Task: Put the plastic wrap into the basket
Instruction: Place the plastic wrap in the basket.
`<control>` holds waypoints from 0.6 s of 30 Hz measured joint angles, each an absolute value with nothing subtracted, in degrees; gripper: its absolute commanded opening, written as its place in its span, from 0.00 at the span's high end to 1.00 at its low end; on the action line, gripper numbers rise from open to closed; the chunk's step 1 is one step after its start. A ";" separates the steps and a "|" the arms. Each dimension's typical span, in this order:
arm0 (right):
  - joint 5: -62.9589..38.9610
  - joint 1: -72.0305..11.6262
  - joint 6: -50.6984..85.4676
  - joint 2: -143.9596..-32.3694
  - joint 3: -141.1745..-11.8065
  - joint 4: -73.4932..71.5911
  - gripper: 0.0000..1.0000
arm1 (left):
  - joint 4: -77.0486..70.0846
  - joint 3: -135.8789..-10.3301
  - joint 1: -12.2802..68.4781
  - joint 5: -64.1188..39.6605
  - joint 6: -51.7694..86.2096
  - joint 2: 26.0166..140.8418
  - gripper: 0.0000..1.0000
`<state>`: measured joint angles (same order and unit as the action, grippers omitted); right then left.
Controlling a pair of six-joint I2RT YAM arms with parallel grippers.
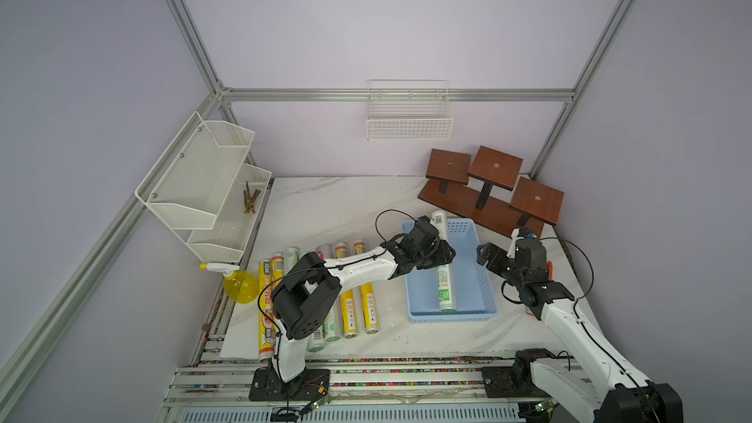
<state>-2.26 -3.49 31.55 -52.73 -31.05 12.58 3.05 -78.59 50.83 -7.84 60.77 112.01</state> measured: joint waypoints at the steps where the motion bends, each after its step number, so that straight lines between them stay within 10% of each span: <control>1: -1.63 -3.38 31.70 -51.92 -31.05 12.75 0.03 | 2.50 -79.33 50.96 -8.14 61.60 113.45 0.82; 18: 0.49 -2.24 32.21 -52.18 -31.05 14.90 0.03 | 1.26 -88.90 53.56 -8.78 66.46 125.01 0.77</control>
